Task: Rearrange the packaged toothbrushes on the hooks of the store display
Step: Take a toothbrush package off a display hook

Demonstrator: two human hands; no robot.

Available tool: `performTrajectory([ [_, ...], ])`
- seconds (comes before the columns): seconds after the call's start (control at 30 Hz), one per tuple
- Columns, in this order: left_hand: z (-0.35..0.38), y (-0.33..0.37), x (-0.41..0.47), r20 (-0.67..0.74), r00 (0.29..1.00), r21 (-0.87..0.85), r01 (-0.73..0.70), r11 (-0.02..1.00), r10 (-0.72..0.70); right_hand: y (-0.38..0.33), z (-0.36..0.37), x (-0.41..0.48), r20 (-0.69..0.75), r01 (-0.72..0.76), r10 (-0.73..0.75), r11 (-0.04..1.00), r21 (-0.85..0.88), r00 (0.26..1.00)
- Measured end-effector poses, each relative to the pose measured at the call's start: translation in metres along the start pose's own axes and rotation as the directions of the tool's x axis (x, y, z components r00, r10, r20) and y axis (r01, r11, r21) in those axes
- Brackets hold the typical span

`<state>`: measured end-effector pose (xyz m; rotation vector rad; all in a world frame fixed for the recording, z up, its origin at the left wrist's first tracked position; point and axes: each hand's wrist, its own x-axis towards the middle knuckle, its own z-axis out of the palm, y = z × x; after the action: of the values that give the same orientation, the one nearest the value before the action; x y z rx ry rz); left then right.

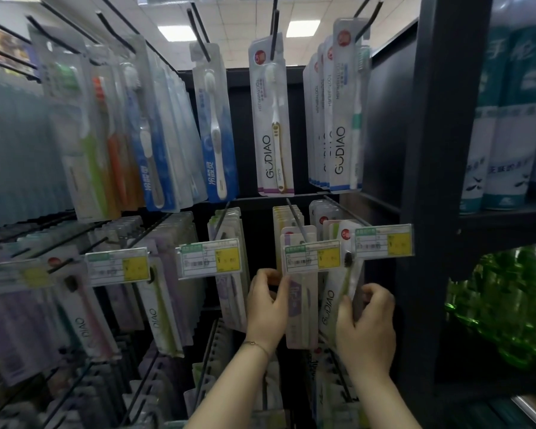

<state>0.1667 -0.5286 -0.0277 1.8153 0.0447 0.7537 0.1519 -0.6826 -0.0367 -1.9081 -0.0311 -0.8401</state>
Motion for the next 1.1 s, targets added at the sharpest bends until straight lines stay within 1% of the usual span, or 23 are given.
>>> performTrajectory([
  [0.07,0.001,0.002,0.001,0.022,1.0,-0.028,0.006,1.0,-0.005,0.002,0.002,-0.001,-0.002,0.026,-0.026,0.999,0.022,1.0],
  [0.2,0.001,0.004,0.001,0.053,0.998,-0.077,0.04,0.996,-0.036,0.004,0.003,-0.004,0.065,0.072,-0.074,0.997,0.033,0.995],
  [0.3,0.0,0.004,0.003,0.097,0.995,-0.144,0.051,0.988,-0.037,0.003,0.003,-0.007,0.114,0.094,-0.099,0.994,0.046,0.988],
  [0.43,-0.002,0.005,0.004,0.116,0.991,-0.232,0.087,0.969,-0.061,0.001,0.009,-0.008,0.246,0.034,-0.047,0.998,0.055,0.968],
  [0.53,-0.003,0.005,0.006,0.114,0.988,-0.303,0.131,0.944,-0.101,-0.001,0.017,-0.005,0.371,0.002,-0.012,1.0,0.027,0.928],
  [0.63,-0.003,0.007,0.008,0.115,0.986,-0.319,0.15,0.936,-0.119,0.0,0.023,-0.005,0.465,-0.073,0.015,0.992,0.107,0.885],
  [0.7,-0.004,0.007,0.009,0.119,0.985,-0.33,0.159,0.931,-0.126,0.002,0.026,-0.005,0.479,-0.105,0.02,0.983,0.151,0.877],
  [0.87,-0.006,0.01,0.009,0.126,0.984,-0.332,0.161,0.929,-0.125,0.001,0.028,-0.002,0.447,-0.19,0.063,0.951,0.244,0.892],
  [0.97,-0.007,0.008,0.008,0.117,0.984,-0.332,0.166,0.928,-0.133,0.001,0.029,0.002,0.439,-0.178,0.054,0.953,0.245,0.897],
  [1.1,-0.012,0.006,0.005,0.107,0.981,-0.355,0.188,0.916,-0.16,0.002,0.031,0.005,0.436,-0.12,0.013,0.968,0.219,0.9],
])
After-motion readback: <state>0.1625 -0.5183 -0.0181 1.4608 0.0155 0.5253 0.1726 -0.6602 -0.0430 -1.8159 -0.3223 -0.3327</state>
